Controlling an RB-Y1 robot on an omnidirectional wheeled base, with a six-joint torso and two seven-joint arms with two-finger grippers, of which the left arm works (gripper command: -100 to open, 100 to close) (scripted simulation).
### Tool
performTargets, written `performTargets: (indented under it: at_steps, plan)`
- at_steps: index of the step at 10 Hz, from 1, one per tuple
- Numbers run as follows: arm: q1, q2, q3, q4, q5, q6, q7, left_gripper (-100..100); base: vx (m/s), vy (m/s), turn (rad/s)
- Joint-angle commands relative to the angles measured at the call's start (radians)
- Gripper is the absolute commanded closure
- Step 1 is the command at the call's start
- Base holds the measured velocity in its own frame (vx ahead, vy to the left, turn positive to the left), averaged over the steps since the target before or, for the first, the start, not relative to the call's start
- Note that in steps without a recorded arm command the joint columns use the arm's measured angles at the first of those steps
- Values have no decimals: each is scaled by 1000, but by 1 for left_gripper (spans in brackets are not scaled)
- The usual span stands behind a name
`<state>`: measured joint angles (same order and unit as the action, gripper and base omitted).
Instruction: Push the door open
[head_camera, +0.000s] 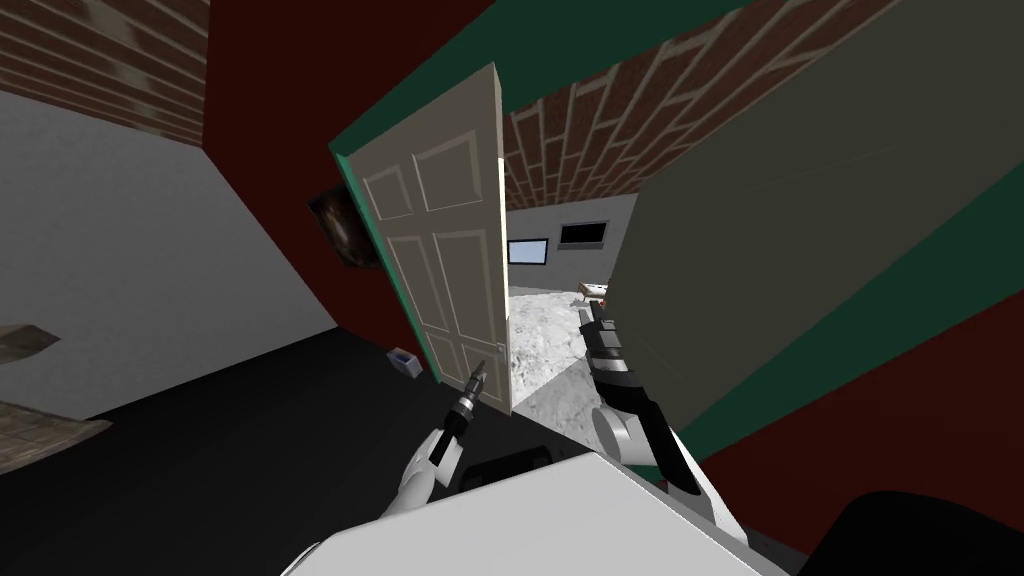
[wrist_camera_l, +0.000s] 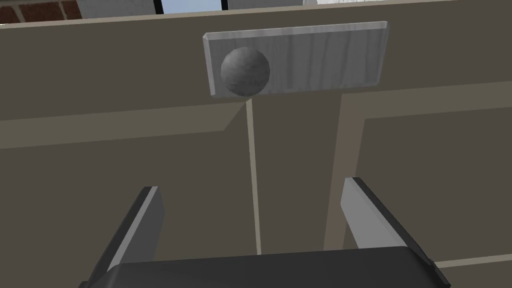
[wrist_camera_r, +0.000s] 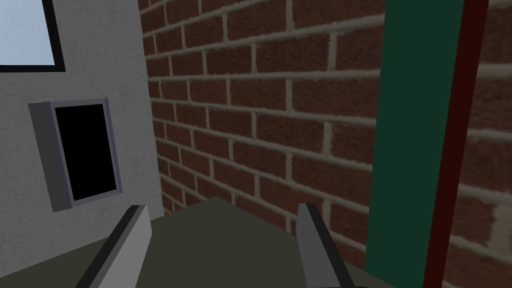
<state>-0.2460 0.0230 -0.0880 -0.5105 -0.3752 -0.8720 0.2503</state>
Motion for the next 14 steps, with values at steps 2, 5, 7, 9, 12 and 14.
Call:
performTargets:
  at_steps: [2,5,7,9,12,14]
  plan:
    - [6,8,2,-9,2,4,-6,-100,154,-99,-25]
    - [6,-17,7,-7,7,6,-15,-100,187,-107,-27]
    - [17,-22,5,-20,6,5,-13,-100,124,-68,-4]
    - [17,-22,5,-20,6,5,-13,100,-20,9,-11]
    - [17,-22,5,-20,6,5,-13,100,-11,7,0]
    - [18,-11,13,-20,13,9,-20,100,45,-17,4]
